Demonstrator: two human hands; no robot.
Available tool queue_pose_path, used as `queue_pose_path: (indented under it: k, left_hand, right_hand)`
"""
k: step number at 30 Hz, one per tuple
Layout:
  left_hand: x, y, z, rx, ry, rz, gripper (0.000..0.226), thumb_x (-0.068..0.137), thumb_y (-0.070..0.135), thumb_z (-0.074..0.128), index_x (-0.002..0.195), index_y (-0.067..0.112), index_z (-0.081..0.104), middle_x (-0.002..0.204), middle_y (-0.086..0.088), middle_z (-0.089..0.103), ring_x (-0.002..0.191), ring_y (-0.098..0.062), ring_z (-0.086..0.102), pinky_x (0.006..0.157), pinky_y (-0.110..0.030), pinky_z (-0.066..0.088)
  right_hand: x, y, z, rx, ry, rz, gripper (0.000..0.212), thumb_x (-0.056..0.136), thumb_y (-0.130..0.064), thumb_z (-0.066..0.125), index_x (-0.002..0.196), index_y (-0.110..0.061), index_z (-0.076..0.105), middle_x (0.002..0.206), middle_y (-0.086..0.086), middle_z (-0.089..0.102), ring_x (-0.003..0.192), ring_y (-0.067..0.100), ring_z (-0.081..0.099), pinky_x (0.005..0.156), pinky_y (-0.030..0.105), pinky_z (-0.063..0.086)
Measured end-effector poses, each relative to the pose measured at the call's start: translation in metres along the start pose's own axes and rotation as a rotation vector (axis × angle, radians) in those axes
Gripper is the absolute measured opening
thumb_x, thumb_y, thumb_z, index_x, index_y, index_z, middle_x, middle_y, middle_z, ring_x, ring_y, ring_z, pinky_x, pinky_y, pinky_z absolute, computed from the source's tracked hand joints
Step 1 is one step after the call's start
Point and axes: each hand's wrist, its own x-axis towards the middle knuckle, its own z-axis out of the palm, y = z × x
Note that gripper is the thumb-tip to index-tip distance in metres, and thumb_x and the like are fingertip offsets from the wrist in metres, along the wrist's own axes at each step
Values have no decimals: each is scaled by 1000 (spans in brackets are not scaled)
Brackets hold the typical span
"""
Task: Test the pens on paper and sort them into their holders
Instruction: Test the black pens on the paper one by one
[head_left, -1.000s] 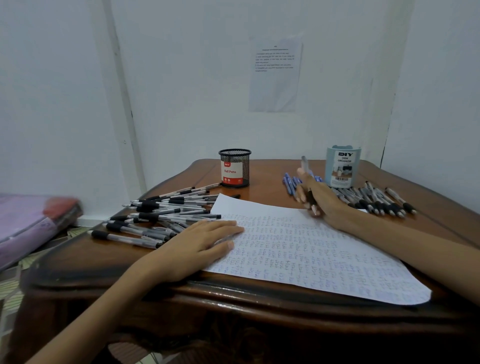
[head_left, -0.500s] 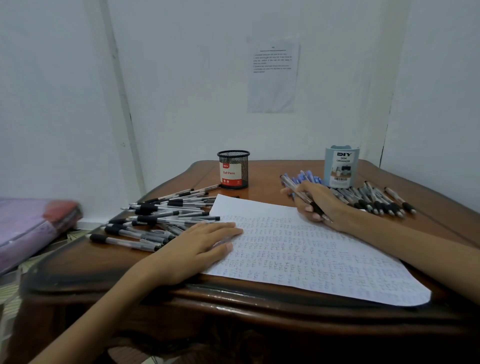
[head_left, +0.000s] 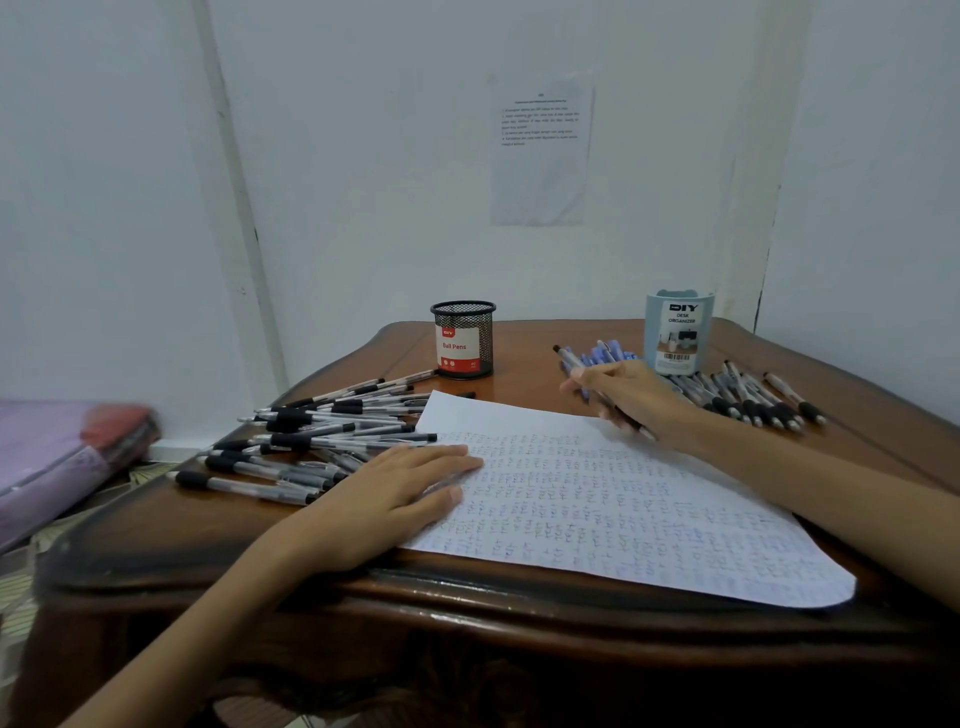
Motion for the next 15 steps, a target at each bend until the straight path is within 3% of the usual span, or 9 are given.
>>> queue_pose_path:
  k: [2, 5, 7, 10, 15]
  left_hand:
    - [0, -2, 1, -7, 7, 0, 47, 85, 62, 18, 131, 55, 18, 147, 28, 20, 133, 11, 14, 106, -15, 7]
    - [1, -4, 2, 0, 13, 5, 48, 85, 61, 18, 132, 55, 19, 148, 28, 20, 134, 9, 15, 107, -16, 8]
    - [0, -5, 2, 7, 19, 14, 45, 88, 62, 18, 133, 54, 19, 147, 28, 20, 133, 11, 15, 106, -14, 7]
    - [0, -6, 3, 8, 23, 15, 48, 84, 61, 19, 132, 56, 21, 147, 31, 19, 131, 15, 14, 107, -13, 7]
    - [0, -4, 2, 3, 21, 12, 43, 91, 60, 18, 134, 53, 20, 146, 30, 19, 132, 13, 14, 106, -13, 7]
  right_hand:
    - [7, 1, -11, -121, 112, 48, 20, 94, -18, 54, 87, -4, 67, 53, 3, 48, 31, 4, 35, 32, 14, 27]
    - [20, 10, -40, -556, 284, 10, 23, 95, -17, 51, 78, -4, 61, 63, 8, 54, 50, 13, 43, 43, 19, 29]
    - [24, 21, -62, -790, 353, 18, 18, 94, -17, 50, 91, -2, 59, 83, 14, 60, 70, 23, 53, 53, 22, 34]
    - [22, 34, -77, -1057, 403, 76, 29, 92, -25, 53, 112, -3, 55, 113, 19, 59, 97, 34, 57, 72, 32, 43]
    - [22, 33, -73, -1332, 391, 198, 46, 93, -32, 52, 129, -5, 45, 127, 19, 45, 115, 33, 46, 89, 38, 41]
